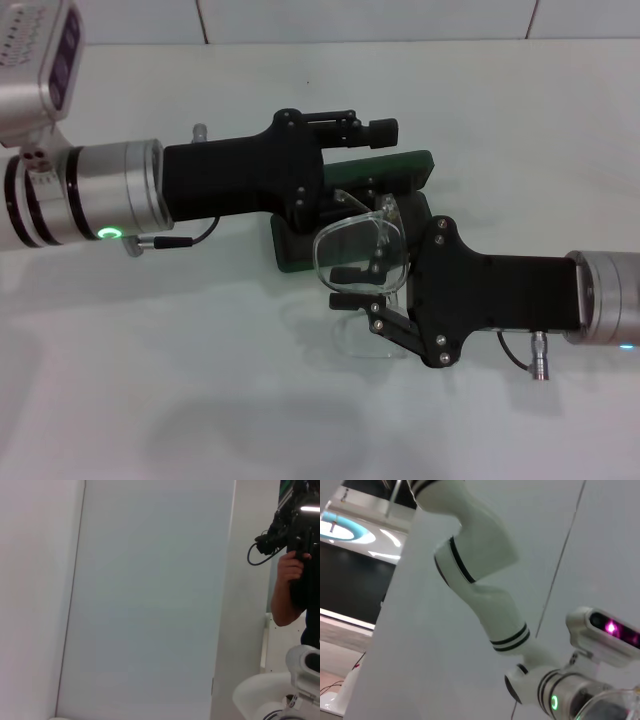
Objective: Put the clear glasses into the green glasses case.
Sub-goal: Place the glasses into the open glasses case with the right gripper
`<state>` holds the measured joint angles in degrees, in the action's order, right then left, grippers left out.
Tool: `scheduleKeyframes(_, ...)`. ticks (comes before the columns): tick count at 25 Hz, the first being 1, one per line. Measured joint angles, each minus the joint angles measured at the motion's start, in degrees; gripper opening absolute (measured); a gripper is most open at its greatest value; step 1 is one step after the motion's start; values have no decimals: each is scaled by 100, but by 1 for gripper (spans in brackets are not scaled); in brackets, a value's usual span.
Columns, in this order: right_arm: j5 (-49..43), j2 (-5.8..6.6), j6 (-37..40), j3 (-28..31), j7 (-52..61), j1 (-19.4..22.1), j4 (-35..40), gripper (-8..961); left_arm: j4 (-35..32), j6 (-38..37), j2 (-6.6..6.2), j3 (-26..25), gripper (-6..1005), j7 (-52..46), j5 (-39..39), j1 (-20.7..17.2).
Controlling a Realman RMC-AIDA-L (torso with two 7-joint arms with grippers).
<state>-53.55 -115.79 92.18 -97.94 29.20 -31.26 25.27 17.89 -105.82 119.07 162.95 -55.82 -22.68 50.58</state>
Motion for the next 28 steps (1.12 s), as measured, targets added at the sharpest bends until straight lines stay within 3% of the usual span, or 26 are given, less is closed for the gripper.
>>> scheduleKeyframes(8, -6, 33, -85, 8, 13, 43, 49, 102, 49, 47, 3, -3, 537, 33, -47, -95)
scheduleKeyframes(13, -182, 96, -798, 208, -27, 185, 429, 101, 319, 531, 23, -5, 539, 90, -650, -369)
scheduleKeyframes(16, -703, 127, -1812, 363, 80, 560, 1389, 101, 487, 692, -28, -3, 540, 72, -1074, -562)
scheduleKeyframes(18, -1346, 76, -2744, 353, 326, 878, 2301, 101, 570, 722, -62, -2, 541, 48, -1328, -668)
scheduleKeyframes(22, -2890, -13, -4252, -168, 1171, 1155, 3564, 101, 592, 733, -130, 0, 543, 22, -1518, -824)
scheduleKeyframes(28, -4063, -16, -5756, -1204, 1650, 1096, 4002, 100, 608, 799, -99, 0, 545, 30, -1539, -877)
